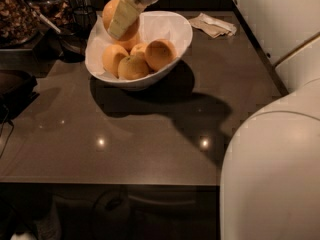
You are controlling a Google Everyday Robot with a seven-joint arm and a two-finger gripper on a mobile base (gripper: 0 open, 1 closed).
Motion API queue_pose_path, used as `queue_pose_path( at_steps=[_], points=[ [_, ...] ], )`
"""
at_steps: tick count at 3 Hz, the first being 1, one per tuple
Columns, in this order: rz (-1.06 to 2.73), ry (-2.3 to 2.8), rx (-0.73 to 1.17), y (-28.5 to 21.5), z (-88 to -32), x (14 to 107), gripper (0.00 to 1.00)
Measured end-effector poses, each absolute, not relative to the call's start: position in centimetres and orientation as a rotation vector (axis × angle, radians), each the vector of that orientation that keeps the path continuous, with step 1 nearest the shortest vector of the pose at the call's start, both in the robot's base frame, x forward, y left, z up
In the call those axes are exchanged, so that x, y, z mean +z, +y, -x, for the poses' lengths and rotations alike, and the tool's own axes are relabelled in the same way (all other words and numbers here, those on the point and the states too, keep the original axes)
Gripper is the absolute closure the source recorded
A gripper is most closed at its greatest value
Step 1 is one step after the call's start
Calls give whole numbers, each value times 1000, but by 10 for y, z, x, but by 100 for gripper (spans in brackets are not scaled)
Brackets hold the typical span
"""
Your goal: Pick orange from white bowl
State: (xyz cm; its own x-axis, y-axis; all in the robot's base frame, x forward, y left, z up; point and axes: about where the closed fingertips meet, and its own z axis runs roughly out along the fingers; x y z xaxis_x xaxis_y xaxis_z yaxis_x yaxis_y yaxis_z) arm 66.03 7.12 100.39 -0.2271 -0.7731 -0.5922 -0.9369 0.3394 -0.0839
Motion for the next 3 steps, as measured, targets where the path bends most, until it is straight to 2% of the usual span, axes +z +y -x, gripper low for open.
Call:
queue_pose_path(
  at_steps=[3],
  points=[
    [1507, 2060, 442, 74, -655, 1005, 100]
  ],
)
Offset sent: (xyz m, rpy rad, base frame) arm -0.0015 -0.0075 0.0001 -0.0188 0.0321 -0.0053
